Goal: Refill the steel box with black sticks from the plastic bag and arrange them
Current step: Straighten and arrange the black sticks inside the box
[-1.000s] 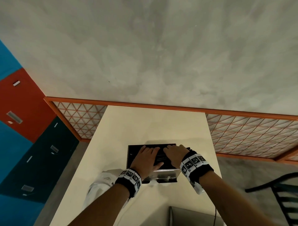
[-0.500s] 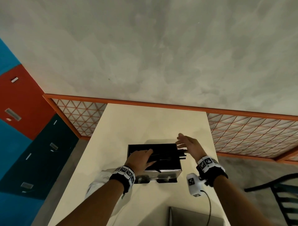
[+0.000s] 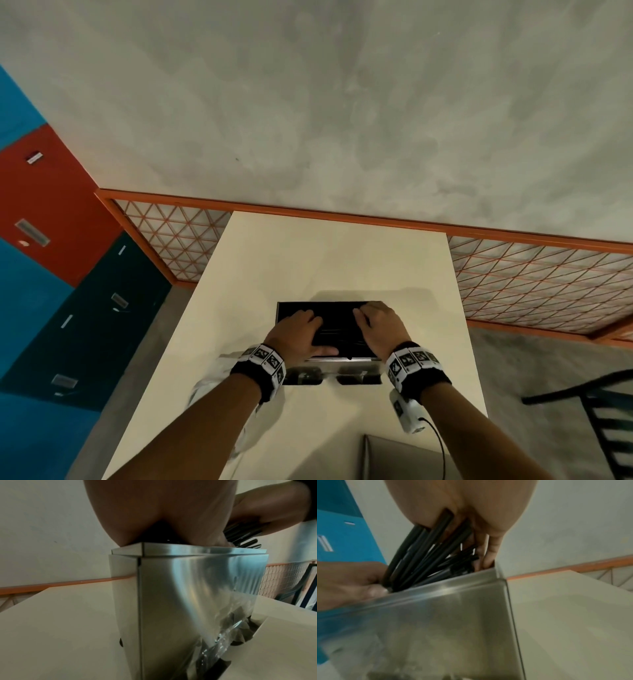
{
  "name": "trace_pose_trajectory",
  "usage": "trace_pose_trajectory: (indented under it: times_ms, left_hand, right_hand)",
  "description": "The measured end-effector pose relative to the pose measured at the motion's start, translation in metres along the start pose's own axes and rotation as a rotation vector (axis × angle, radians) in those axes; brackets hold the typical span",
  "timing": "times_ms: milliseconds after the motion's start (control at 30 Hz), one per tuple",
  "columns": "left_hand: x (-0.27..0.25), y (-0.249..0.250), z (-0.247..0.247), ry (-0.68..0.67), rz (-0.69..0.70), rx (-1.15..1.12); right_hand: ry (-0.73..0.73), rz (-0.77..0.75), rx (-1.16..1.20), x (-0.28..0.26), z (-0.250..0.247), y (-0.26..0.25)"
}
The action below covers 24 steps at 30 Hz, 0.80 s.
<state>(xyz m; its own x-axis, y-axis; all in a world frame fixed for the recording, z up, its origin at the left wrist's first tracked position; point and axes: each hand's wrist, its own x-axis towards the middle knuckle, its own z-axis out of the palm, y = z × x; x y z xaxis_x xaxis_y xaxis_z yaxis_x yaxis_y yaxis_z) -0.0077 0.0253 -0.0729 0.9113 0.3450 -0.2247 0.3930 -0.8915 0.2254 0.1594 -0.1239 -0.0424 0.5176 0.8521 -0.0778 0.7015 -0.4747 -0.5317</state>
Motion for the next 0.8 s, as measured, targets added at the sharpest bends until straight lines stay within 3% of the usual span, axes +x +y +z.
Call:
trace_pose_trajectory:
  times_ms: [67, 167, 233, 367, 567, 700, 800]
  left_hand:
    - [0.003, 0.002, 0.000, -0.023, -0.012, 0.019]
    - [0.008, 0.005, 0.002, 0.000, -0.023, 0.075]
    - [0.009, 0.008, 0.002, 0.043, -0.031, 0.122]
    - [0.012, 0.017, -0.002, 0.058, 0.012, 0.131]
    - [0.015, 0.024, -0.001, 0.078, 0.109, -0.008]
    - [0.014, 0.020, 0.008, 0.119, 0.116, -0.168]
    - [0.007, 0.014, 0.015, 0.198, 0.150, -0.154]
  right_hand:
    - [0.054, -0.028, -0.041, 0.002, -0.009, 0.000]
    - [0.161, -0.196, -0.122, 0.001, -0.010, -0.008]
    - [0.102, -0.283, -0.229, -0.003, 0.001, -0.012]
    - [-0.035, -0.245, -0.398, -0.012, 0.022, -0.003]
    - [0.046, -0.220, -0.342, -0.015, 0.014, 0.008]
    - [0.174, -0.140, -0.083, -0.012, 0.014, 0.016]
    - [0.197, -0.099, 0.055, -0.017, 0.024, 0.009]
